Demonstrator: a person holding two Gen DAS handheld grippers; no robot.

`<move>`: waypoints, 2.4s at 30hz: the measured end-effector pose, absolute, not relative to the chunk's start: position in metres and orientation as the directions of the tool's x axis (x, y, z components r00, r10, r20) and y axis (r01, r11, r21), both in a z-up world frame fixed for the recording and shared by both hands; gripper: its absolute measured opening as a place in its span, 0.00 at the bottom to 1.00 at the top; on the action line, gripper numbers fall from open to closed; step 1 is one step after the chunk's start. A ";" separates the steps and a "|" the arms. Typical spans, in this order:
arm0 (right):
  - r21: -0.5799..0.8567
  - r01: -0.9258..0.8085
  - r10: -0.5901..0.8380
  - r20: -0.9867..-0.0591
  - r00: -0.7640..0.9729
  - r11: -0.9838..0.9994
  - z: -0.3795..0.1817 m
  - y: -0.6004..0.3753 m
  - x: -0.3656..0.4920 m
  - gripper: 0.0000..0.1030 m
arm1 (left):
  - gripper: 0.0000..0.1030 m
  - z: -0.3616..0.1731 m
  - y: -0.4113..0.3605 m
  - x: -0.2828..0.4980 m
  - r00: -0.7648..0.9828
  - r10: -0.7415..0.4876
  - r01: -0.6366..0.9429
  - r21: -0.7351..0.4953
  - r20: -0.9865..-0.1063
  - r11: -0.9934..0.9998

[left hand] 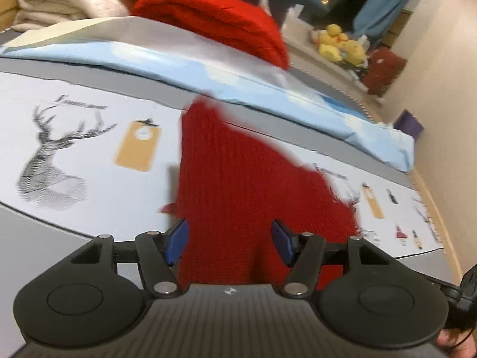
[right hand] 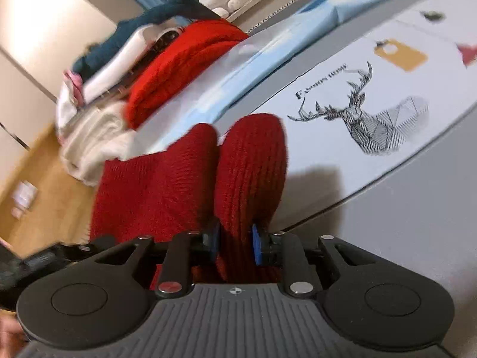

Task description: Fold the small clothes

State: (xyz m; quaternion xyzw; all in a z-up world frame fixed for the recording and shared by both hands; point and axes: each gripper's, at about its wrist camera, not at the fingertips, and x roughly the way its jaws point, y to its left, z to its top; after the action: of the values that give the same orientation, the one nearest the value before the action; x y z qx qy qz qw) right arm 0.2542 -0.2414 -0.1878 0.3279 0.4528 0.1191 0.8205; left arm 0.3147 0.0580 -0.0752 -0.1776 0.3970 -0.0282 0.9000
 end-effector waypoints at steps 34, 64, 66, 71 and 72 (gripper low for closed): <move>0.523 -0.144 0.521 -0.704 0.482 0.840 -0.142 -0.217 0.210 0.30 | 0.72 -0.133 0.024 0.281 0.403 -0.139 0.036 -0.136 -0.905 0.990; 0.176 -0.122 0.211 -0.682 0.700 0.977 -0.038 -0.205 0.024 0.91 | 0.91 -0.023 -0.027 0.031 0.723 0.074 -0.099 0.004 -0.687 0.995; 0.182 -0.122 0.216 -0.692 0.689 0.976 -0.039 -0.203 0.018 0.92 | 0.91 -0.037 -0.028 0.017 0.743 0.079 -0.107 -0.001 -0.665 0.994; 0.168 -0.131 0.212 -0.716 0.665 0.977 -0.045 -0.193 0.010 0.93 | 0.91 -0.058 -0.025 0.017 0.684 0.044 -0.164 -0.094 -0.729 0.982; 0.163 -0.135 0.211 -0.716 0.666 0.977 -0.046 -0.191 0.011 0.93 | 0.91 -0.056 -0.029 0.018 0.702 0.053 -0.152 -0.077 -0.711 0.985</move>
State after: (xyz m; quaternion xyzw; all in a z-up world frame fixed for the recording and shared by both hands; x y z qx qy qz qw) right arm 0.0107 -0.1907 -0.0459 0.0481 0.3977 0.0949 0.9113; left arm 0.0177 -0.0285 -0.0560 -0.0652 0.3823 0.0557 0.9201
